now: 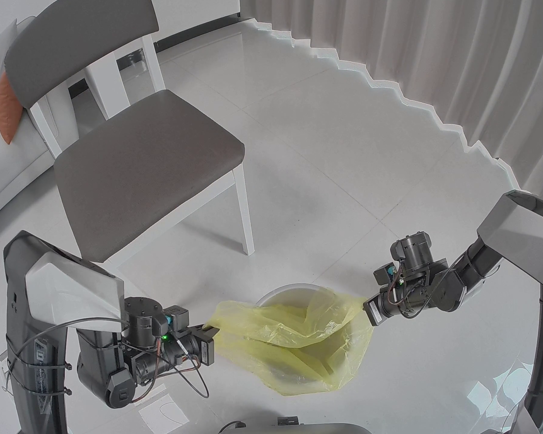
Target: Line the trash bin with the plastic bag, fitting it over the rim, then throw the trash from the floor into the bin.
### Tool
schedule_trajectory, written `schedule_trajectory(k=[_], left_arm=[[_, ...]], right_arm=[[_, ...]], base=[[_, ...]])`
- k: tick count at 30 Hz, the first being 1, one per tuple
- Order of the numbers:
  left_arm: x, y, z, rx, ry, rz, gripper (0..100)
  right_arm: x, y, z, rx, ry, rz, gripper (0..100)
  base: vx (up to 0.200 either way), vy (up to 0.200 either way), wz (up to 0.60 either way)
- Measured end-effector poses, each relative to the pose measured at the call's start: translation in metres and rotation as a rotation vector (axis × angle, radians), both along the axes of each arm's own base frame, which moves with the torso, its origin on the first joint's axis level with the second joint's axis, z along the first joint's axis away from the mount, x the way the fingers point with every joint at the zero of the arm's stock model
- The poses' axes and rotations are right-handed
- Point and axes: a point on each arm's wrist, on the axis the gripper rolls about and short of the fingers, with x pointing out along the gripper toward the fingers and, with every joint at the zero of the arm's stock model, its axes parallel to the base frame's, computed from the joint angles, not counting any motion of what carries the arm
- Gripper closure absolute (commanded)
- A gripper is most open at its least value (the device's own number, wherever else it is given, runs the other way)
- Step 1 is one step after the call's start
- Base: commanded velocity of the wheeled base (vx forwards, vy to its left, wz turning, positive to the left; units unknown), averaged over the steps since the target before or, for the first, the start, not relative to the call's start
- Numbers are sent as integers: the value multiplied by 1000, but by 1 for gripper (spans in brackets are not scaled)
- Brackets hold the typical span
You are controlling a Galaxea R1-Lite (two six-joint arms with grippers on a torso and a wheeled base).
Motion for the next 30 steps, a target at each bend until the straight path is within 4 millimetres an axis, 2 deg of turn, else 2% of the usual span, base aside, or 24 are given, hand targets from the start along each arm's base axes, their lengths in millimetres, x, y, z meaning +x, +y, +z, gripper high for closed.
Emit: schedule_trajectory(k=[8,17,23,30], left_arm=[[-23,8,15,13,17,-8,100],[-38,15,22,23,33,-7,100],[-31,15,20,21,26,-1,100],[-1,3,3,10,-15,-6,100]], right_arm=[[-15,-2,6,-11,8,20,100],[-21,0,9,-18,9,37,100],[-19,2,9,-16,5,41,100],[-5,1,2,-16,-3,22,100]], base=[[0,0,0],[0,0,0],[0,0,0],[0,0,0]])
